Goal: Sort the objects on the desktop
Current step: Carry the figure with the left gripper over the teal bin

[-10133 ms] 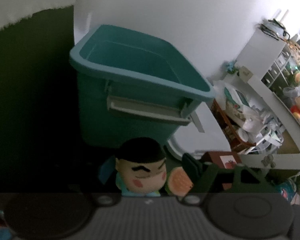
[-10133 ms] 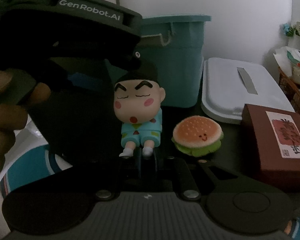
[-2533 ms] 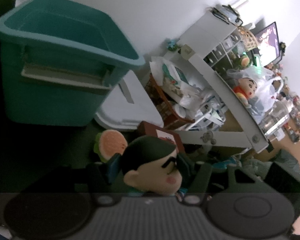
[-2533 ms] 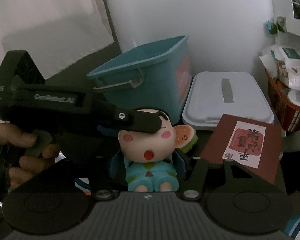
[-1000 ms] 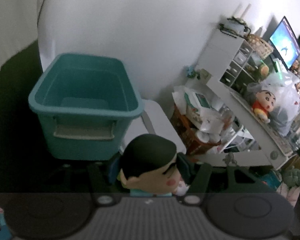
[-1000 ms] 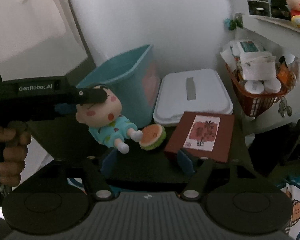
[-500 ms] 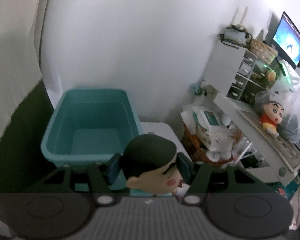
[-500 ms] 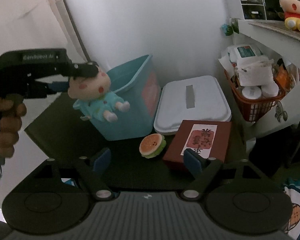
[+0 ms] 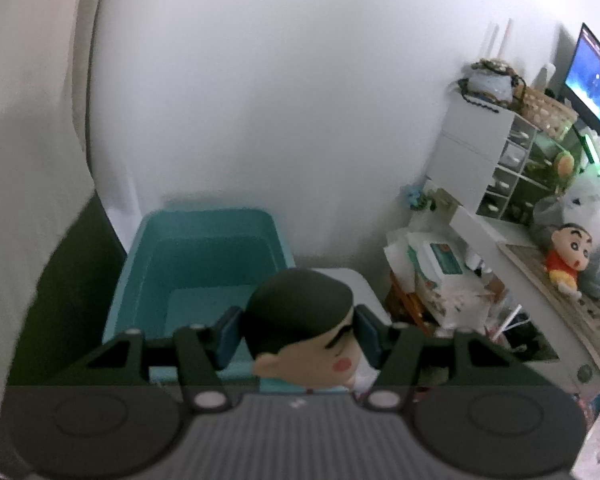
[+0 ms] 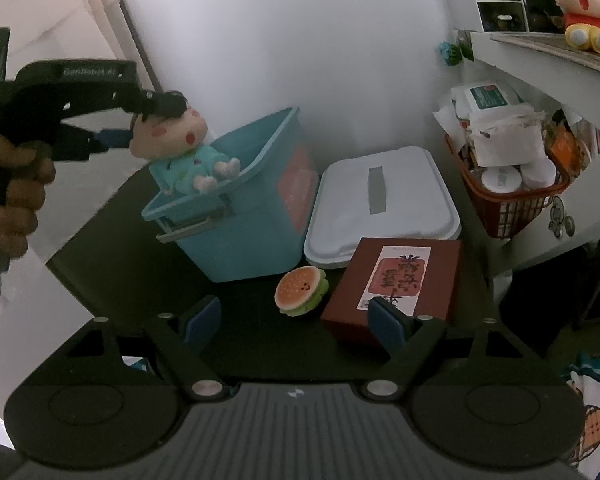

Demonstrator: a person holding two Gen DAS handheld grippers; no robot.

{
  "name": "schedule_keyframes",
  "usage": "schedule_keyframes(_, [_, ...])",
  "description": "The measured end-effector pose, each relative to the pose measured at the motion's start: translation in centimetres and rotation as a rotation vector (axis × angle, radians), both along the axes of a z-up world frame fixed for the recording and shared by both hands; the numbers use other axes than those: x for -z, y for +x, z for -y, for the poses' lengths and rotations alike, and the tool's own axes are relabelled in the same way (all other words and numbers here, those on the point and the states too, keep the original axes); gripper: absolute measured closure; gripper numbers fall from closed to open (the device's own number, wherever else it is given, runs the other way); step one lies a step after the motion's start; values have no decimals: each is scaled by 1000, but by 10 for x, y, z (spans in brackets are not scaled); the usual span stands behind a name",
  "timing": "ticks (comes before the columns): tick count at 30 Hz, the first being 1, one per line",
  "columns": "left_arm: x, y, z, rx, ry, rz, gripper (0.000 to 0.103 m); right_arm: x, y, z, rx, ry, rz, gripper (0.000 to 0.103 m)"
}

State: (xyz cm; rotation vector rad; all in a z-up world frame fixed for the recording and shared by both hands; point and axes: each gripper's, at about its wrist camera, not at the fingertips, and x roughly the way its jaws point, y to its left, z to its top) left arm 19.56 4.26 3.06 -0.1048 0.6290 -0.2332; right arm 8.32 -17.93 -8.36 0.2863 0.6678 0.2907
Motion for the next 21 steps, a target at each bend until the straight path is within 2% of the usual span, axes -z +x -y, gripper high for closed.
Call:
schedule_keyframes(7, [-5, 22, 3, -11, 51, 12, 40, -3, 2, 3, 3, 24, 0, 18])
schedule_keyframes(15, [17, 55, -4, -57, 29, -33, 40, -2, 6, 3, -5, 27, -6, 18])
schedule_keyframes(21, [21, 75, -13, -73, 20, -41, 40, 2, 12, 2, 5, 18, -13, 17])
